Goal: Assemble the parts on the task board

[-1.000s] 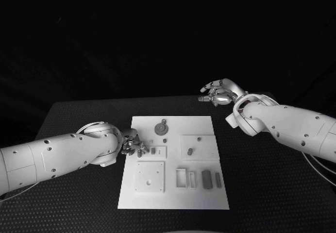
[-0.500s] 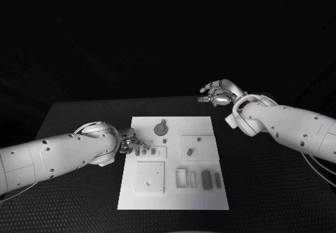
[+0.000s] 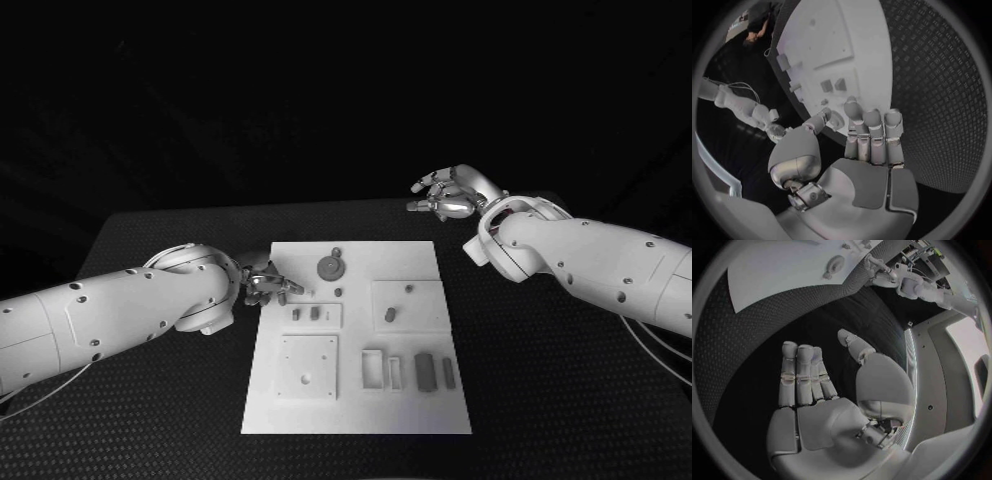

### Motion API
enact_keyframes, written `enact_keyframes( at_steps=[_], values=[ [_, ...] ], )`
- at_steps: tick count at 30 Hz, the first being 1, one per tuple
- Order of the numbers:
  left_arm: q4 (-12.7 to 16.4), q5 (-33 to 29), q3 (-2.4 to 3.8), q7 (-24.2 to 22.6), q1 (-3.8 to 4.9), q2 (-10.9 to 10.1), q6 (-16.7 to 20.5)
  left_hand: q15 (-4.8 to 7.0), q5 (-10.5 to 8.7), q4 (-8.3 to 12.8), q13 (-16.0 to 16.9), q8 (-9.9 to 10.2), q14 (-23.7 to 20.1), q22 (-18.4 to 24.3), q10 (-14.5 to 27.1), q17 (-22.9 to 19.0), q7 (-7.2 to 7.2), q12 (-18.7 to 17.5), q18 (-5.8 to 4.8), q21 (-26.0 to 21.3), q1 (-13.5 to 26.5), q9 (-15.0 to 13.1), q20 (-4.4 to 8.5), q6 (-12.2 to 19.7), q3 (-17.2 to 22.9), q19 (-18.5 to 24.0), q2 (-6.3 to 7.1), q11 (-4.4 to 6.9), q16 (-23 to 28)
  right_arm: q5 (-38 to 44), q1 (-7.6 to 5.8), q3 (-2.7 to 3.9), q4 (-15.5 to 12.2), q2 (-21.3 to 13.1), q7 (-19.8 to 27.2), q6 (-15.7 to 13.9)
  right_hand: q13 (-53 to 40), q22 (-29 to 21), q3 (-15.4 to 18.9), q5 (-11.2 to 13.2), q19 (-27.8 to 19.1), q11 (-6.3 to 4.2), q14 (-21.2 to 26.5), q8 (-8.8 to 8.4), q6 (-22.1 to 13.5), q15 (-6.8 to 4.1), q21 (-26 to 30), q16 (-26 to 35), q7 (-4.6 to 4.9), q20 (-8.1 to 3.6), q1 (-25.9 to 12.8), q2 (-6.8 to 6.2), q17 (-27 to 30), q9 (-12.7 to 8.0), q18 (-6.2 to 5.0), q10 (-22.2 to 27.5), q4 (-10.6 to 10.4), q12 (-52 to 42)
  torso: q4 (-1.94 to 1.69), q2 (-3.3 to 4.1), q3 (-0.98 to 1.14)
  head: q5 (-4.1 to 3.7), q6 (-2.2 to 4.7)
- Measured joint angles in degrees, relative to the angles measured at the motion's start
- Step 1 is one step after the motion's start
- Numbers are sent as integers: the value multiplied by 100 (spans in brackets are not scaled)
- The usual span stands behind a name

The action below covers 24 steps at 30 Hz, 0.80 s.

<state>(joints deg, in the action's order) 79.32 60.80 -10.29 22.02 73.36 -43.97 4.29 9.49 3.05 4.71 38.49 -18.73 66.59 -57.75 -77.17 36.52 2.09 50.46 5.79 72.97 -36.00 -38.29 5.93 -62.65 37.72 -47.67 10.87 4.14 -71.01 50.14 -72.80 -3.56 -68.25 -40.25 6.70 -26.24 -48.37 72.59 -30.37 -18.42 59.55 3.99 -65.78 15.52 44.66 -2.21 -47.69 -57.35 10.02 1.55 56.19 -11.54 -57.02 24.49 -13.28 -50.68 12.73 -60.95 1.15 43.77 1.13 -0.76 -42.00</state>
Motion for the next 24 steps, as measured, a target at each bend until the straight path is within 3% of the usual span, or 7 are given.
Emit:
enact_keyframes(
  at_steps=[3, 6, 10, 12, 17, 20, 24],
  values=[
    [-47, -265, 95, -320, 21, -2, 246, -142, 0, 436, -100, 160, -354, 90, 422, -112, 163, -254, -22, -202, -513, 27, -74, 426, 6, 306, -129, -154, 251, 0, 2, -2, 3, -3, 0, 1, 0, 0, 0, -1, 0, 0, 0, 0, 1, 0, 0, 0, -1, 0, 0, 0, 0, 0, 0, 0, 0, 0, 0, -3, 3, -10, 19],
    [-57, -448, 107, -808, 77, 8, 540, -428, 0, 739, -329, 169, -845, 259, 931, -331, 336, -697, -228, -561, -985, 12, -173, 620, 18, 759, -187, -322, 690, 0, 2, -2, 22, 2, 0, 2, 0, 0, 0, -22, 0, 0, 0, 0, 3, 0, 0, 0, -4, 0, 0, 0, 0, 0, 0, 0, 0, 0, 1, -3, 2, -19, 35],
    [-35, -499, 110, -1496, 82, 100, 949, -873, 0, 1066, -906, 170, -1234, 520, 1325, -759, 492, -1558, -286, -1032, -1897, -10, -242, 774, 138, 1155, -268, -540, 1475, 0, 2, -1, 37, 14, 0, 4, 0, 0, 0, -22, 0, 0, 0, 0, 0, 0, 0, 0, -11, 0, 0, 0, 0, 0, 0, 0, 0, 0, 9, -1, 3, -16, 53],
    [-49, -451, 109, -1825, 79, 193, 1153, -994, 21, 1132, -1202, 170, -1195, 603, 1305, -899, 528, -1983, -286, -1154, -2301, -5, -255, 808, 115, 1197, -222, -627, 1760, 0, 2, -1, 49, 20, 0, 6, 0, 5, 0, -22, 0, 0, 0, 0, 7, 0, 0, 0, -5, 0, 0, 0, 0, 0, 0, 0, 0, 0, 12, 1, 3, -18, 62],
    [-231, -39, 93, -2395, 78, 436, 1477, -1056, 22, 1181, -1791, 415, -1133, 676, 1309, -959, 505, -3026, -286, -1219, -3034, 224, -256, 1143, 62, 1220, -67, -836, 2010, -1, 2, -1, 73, 31, 0, 9, 6, 6, 0, -22, 0, 21, -1, 0, 12, -1, 0, 0, 13, 0, 0, 0, 1, 0, 0, 21, 0, 0, 14, 4, 0, -32, 65],
    [-384, 326, 88, -2594, 73, 613, 1549, -1078, 22, 1158, -1953, 475, -1111, 676, 1319, -943, 486, -3368, -286, -1243, -3073, 312, -264, 1199, -12, 1249, -40, -884, 2050, -1, 2, -1, 91, 46, 1, 10, 21, 10, 16, -22, -3, 4, 1, 27, 9, 1, 30, 1, 15, 3, 0, 0, 11, 1, 0, 38, 16, 0, 13, 4, 0, -41, 70],
    [-576, 818, 79, -2757, 56, 811, 1593, -997, 22, 1150, -2134, 425, -910, 669, 1283, -847, 623, -3678, -317, -1217, -3073, 366, -247, 1063, -112, 1265, -40, -984, 1948, -2, 3, -1, 100, 66, 2, 14, 71, 15, 16, -22, -50, 10, 98, 27, 8, 14, 93, 1, 16, 50, 0, 0, 51, 1, -4, 94, 16, 1, 13, 5, -4, -49, 76]
  ],
)
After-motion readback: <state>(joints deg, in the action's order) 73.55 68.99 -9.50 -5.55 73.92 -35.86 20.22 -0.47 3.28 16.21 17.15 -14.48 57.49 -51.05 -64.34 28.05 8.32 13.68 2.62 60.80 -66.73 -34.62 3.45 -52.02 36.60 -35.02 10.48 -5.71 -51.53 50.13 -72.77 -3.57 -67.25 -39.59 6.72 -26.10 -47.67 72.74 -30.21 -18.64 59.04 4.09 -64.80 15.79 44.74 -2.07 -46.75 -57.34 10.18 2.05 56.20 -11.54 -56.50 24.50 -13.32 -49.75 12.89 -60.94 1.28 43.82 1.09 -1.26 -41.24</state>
